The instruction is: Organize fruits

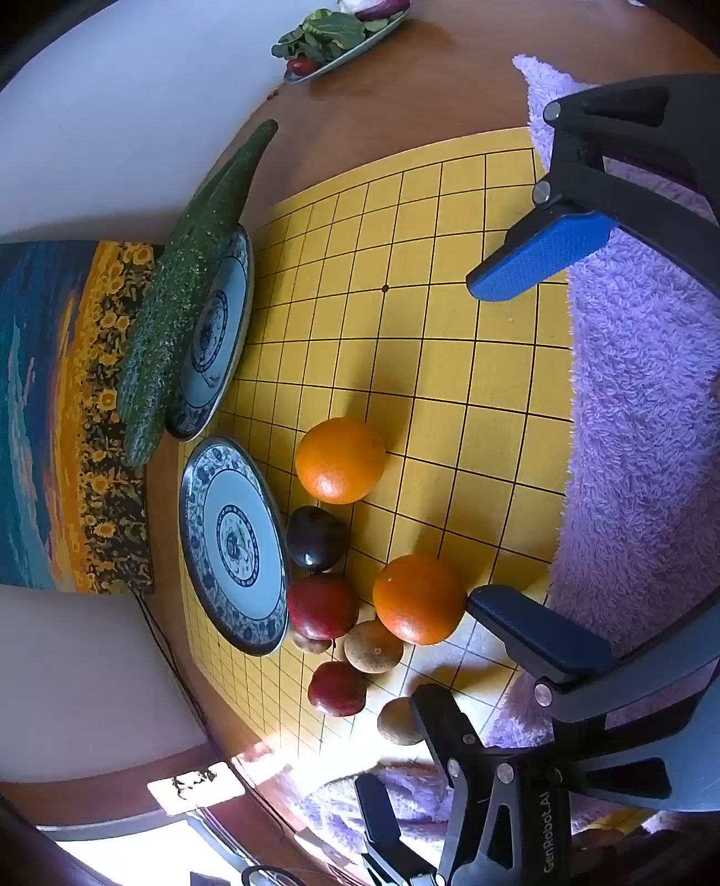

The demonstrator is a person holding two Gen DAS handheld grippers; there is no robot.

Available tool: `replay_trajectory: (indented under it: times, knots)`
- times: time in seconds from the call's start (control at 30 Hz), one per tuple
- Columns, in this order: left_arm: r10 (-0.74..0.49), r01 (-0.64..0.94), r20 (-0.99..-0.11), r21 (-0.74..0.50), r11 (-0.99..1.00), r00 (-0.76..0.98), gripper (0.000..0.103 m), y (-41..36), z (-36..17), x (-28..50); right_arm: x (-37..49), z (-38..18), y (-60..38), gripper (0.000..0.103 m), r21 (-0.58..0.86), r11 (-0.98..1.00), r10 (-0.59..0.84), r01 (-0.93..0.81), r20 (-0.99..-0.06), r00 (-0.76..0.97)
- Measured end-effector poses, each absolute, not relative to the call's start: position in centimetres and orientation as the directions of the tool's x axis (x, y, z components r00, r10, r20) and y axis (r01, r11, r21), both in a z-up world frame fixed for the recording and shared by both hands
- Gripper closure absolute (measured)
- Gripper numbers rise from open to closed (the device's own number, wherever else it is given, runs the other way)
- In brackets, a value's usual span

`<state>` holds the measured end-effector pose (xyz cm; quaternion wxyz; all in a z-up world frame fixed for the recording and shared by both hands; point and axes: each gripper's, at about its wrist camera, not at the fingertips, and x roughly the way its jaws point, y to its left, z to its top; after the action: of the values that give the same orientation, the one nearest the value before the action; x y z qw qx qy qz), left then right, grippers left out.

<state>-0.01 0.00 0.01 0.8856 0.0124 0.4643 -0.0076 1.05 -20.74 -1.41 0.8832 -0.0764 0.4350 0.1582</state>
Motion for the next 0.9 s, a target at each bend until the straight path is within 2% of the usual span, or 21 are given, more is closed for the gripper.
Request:
replay_trajectory:
  times: [0.9]
  knots:
    - [-0.001, 0.024, -0.825, 0.015, 1.000, 0.565, 0.000, -0.05, 0.01, -0.25, 0.90, -1.38, -20.79, 0.000, 0.003, 0.939, 0.212, -0.343, -0.791, 0.574]
